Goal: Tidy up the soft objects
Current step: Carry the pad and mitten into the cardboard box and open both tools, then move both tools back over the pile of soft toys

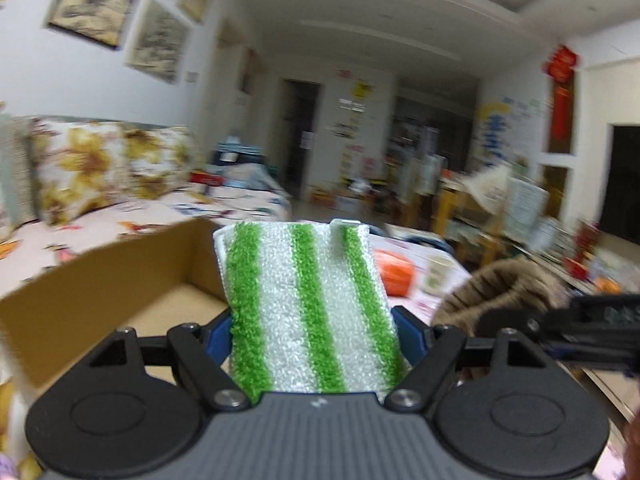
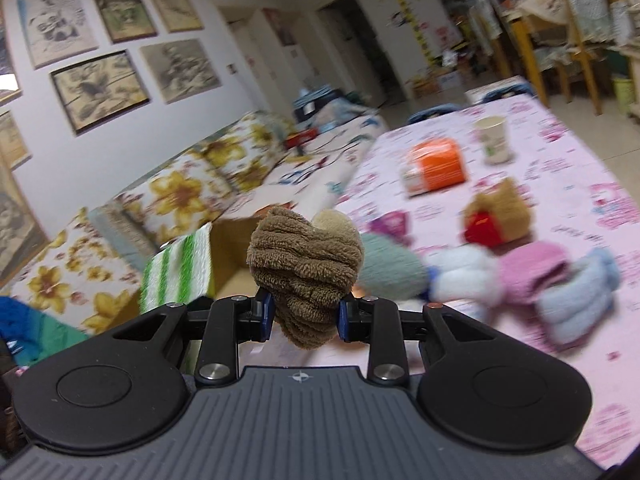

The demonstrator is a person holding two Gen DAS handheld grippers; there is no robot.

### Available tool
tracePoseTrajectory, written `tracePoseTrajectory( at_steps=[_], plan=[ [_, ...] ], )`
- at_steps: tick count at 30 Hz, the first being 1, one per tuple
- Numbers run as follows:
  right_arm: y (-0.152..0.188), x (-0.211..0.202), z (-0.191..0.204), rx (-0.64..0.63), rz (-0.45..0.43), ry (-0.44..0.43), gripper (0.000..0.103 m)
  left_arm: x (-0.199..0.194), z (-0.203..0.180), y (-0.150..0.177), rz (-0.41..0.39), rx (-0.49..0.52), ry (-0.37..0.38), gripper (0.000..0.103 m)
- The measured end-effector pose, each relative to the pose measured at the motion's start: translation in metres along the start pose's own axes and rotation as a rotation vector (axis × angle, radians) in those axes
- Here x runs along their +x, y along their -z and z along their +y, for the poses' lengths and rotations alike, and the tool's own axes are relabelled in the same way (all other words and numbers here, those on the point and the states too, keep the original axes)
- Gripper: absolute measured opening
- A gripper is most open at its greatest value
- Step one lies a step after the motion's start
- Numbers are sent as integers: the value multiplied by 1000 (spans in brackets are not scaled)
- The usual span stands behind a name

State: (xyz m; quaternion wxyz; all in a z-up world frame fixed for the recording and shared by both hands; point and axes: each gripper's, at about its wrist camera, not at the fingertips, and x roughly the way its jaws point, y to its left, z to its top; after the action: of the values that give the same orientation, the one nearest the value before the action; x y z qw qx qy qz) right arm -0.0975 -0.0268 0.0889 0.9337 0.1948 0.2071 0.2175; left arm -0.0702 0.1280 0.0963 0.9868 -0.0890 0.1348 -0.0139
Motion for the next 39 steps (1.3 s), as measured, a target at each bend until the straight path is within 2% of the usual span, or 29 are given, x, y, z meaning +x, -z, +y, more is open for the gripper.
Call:
tracePoseTrajectory(
  at_steps=[5, 10, 13, 16, 17, 18, 19, 20, 21, 25, 29, 32, 35, 37, 39],
  plan=[
    [-2, 41, 24, -10, 68, -84, 38, 11, 25, -7, -11, -63, -136, 80],
    [1, 79, 45, -15, 142, -143, 39, 20, 44, -9, 16, -112, -197, 81],
    [3, 93, 48, -36, 178, -137, 44, 20, 55, -5, 32, -112, -223, 82],
    [8, 90, 47, -22, 210, -122, 61, 20, 59, -5, 33, -98, -237, 86],
    [8, 88, 46, -17, 211, -109, 68, 20, 59, -5, 34, -95, -235, 87],
    [7, 84, 44, -13, 206, -106, 81, 17, 58, -2, 33, -91, -233, 89],
    [6, 80, 43, -8, 200, -99, 88, 17, 57, -3, 35, -87, -230, 91],
    [7, 75, 43, -4, 188, -96, 97, 17, 57, -3, 37, -82, -231, 96],
    [7, 71, 43, -1, 180, -93, 98, 16, 57, -3, 32, -85, -232, 99],
    [5, 55, 39, 17, 148, -75, 101, 15, 60, -3, 20, -96, -230, 101],
    [6, 38, 32, 29, 126, -33, 103, 16, 57, -3, -2, -83, -195, 102],
    [9, 24, 22, 20, 115, 23, 103, 17, 46, 0, -23, -16, -180, 102],
    [14, 15, 13, 11, 111, 118, 103, 16, 33, 5, -77, 75, -184, 102],
    [16, 7, 3, 17, 112, 195, 103, 18, 25, 10, -83, 139, -181, 101],
    [18, -2, -6, 37, 103, 287, 103, 16, 16, 14, -123, 193, -206, 101]
  ],
)
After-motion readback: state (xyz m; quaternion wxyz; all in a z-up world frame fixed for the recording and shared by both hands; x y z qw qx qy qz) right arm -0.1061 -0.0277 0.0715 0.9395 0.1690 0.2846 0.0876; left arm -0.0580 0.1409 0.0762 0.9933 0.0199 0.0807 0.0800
